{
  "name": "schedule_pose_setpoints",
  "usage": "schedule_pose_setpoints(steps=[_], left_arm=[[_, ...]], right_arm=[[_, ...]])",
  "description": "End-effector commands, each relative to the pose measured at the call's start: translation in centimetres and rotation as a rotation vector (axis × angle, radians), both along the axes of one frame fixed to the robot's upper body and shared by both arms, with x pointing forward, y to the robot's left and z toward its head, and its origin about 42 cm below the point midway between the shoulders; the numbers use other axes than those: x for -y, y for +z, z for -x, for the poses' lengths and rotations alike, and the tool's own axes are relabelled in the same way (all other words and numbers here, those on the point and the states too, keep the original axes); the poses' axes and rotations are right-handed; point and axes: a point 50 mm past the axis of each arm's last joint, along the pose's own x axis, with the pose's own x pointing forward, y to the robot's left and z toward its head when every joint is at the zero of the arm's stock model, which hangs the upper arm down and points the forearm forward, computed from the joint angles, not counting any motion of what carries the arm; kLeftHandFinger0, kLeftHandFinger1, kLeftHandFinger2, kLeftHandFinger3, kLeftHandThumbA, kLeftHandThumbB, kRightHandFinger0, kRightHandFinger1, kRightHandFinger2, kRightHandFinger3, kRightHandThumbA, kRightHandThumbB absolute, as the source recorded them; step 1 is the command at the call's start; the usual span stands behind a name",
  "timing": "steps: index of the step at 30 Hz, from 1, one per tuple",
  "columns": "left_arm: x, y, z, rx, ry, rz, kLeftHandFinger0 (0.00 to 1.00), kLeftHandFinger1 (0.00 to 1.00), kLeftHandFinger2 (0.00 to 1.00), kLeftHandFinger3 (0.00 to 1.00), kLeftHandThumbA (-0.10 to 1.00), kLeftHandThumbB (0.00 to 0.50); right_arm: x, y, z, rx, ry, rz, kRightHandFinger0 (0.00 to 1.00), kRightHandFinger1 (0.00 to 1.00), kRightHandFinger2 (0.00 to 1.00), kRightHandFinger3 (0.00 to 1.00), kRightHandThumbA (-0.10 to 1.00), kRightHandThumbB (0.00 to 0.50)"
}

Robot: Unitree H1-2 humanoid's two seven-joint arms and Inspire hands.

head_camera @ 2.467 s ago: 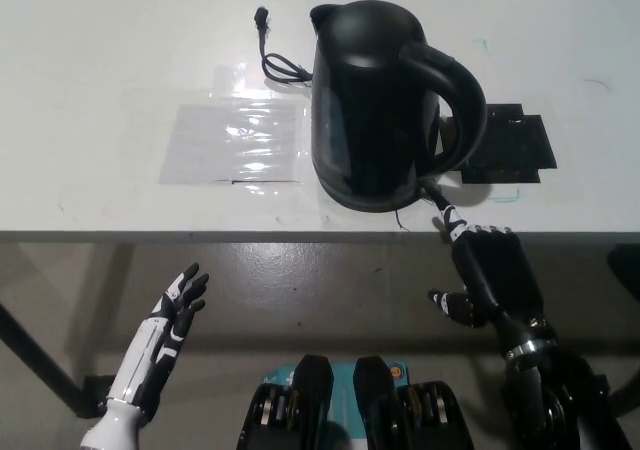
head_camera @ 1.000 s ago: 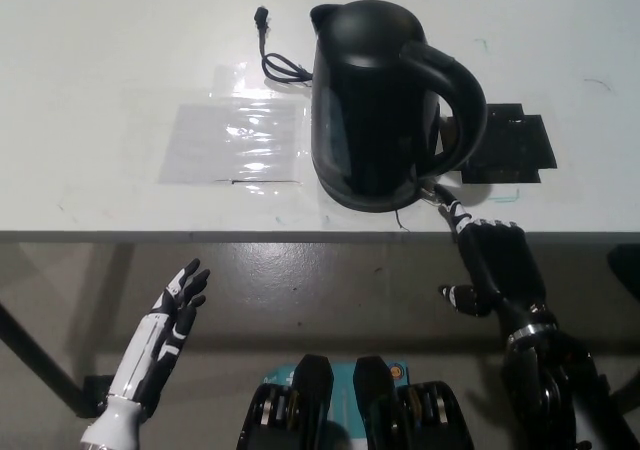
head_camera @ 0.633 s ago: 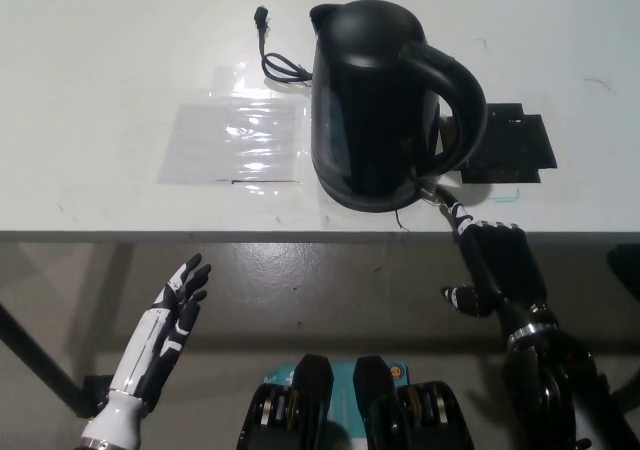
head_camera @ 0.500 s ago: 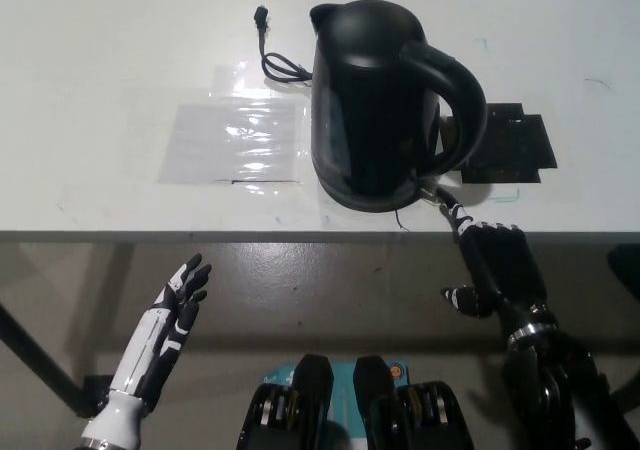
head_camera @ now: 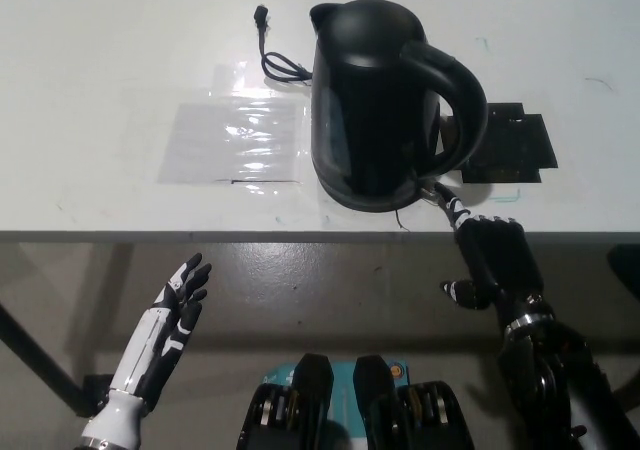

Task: A kettle is kept at the center of the table close to the robot and the robot uses its right index finger to press downwards on the transparent start boiling button

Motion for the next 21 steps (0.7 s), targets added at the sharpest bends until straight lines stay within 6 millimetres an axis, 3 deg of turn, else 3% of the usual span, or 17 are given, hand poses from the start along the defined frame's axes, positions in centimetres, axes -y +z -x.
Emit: schedule_pose_setpoints(steps=[1, 21], left_arm=[[-0.38, 1.27, -0.38, 0.07, -0.012, -0.018, 1.0, 1.0, 1.0, 1.0, 0.93, 0.387], [-0.41, 1.46, -0.42, 0.072, -0.016, -0.027, 1.0, 1.0, 1.0, 1.0, 0.94, 0.392]], right_arm=[[-0.34, 1.63, -1.13, 0.06, 0.002, -0.021, 0.0, 0.0, 0.0, 1.0, 1.0, 0.257], [-0.45, 1.31, -1.72, 0.045, -0.001, -0.01, 0.0, 0.0, 0.0, 1.0, 1.0, 0.264]])
